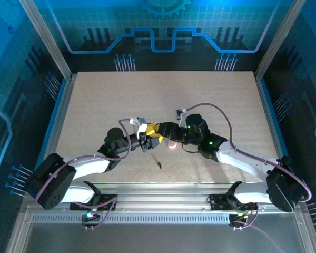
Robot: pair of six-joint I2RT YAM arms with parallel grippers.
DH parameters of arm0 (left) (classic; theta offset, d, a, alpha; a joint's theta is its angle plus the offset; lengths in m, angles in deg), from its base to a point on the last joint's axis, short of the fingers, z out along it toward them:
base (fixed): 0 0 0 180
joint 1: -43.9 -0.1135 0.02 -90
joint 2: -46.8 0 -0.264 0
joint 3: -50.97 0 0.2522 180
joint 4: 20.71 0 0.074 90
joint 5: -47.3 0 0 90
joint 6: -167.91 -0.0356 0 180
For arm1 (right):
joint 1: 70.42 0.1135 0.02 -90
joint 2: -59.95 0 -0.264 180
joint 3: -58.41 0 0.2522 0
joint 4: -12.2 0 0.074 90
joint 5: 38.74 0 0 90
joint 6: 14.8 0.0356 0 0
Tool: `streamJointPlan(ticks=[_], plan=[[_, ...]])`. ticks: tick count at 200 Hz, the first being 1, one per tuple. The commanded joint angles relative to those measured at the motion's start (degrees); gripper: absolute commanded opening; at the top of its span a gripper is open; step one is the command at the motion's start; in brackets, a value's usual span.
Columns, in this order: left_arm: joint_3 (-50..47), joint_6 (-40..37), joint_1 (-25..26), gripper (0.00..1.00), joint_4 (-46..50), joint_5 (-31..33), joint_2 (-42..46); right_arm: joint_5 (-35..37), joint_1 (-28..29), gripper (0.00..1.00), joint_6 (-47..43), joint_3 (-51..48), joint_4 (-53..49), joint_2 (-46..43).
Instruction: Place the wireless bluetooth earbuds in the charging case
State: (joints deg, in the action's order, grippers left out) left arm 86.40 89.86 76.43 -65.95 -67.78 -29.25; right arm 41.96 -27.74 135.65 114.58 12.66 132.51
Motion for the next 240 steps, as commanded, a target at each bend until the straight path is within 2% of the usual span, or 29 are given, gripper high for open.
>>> streamJointPlan(ticks=[1,65,124,202,240], plan=[[-0.66,-0.79,0.71,0.53,-2.96,-0.32,-0.59,-1.1,1.49,0.5,0.71,0.67,4.06,-0.54],[0.03,-2.36,0.7,0.58,-2.73,-0.59,-0.33,-1.86,0.43,0.51,3.7,-1.15,3.94,-4.05],[0.63,-2.64,0.62,0.58,-0.92,-0.49,0.84,-1.98,0.41,0.51,3.73,-2.34,3.58,-6.28],[-0.1,0.01,0.64,0.59,-8.66,-2.23,-0.43,-0.91,0.73,0.51,3.8,-2.86,2.72,-6.9],[-0.28,-0.08,0.62,0.48,-8.24,-2.47,1.22,-0.16,1.13,0.51,3.11,-2.03,1.6,-7.08]])
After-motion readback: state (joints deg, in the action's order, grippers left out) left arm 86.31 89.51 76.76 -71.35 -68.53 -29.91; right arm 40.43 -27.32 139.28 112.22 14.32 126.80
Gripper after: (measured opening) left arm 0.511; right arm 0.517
